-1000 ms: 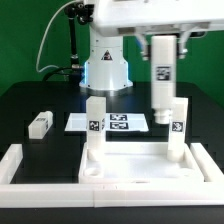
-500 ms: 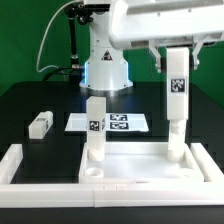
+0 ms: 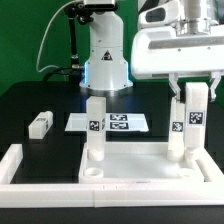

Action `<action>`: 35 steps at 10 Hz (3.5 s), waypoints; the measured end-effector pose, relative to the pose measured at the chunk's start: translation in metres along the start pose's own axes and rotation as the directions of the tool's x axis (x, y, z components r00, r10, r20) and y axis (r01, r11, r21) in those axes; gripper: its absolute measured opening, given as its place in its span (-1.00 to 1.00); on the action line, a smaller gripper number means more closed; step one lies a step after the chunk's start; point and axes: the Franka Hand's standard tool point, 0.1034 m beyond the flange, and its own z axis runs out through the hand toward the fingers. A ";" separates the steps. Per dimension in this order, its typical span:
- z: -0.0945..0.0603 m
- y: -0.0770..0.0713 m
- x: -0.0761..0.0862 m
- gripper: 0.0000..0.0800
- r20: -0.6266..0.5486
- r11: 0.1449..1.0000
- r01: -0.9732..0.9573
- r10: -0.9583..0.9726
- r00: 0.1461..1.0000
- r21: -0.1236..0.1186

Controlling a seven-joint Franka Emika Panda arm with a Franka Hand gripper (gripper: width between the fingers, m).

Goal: Assemble desk

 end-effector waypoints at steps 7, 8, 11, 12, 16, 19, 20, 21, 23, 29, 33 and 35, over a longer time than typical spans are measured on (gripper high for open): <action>0.023 0.001 -0.025 -0.28 -0.011 0.998 0.062 -0.062 0.998 -0.010; 0.023 0.001 -0.025 -0.28 -0.012 0.998 0.059 -0.059 0.998 -0.010; 0.024 0.001 -0.023 -0.28 -0.015 0.998 0.063 -0.063 0.998 -0.011; 0.024 0.001 -0.023 -0.28 -0.016 0.997 0.070 -0.070 0.997 -0.013; 0.025 0.003 -0.022 -0.28 -0.016 0.996 0.089 -0.089 0.996 -0.015; 0.025 0.007 -0.021 -0.28 -0.017 0.994 0.111 -0.111 0.994 -0.018; 0.025 0.007 -0.020 -0.28 -0.018 0.993 0.115 -0.116 0.993 -0.019; 0.026 0.010 -0.020 -0.28 -0.016 0.992 0.124 -0.125 0.992 -0.021; 0.025 0.010 -0.020 -0.28 -0.016 0.991 0.134 -0.134 0.991 -0.022; 0.027 0.008 -0.018 -0.28 -0.060 0.987 0.161 -0.162 0.985 -0.019; 0.027 0.005 -0.019 -0.28 -0.061 0.986 0.164 -0.164 0.985 -0.017; 0.028 0.002 -0.023 -0.28 -0.056 0.986 0.168 -0.169 0.984 -0.014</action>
Offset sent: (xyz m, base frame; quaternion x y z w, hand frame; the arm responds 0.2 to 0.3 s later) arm 0.0047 -0.0200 -0.0185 -0.0547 0.0576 -0.0615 0.9949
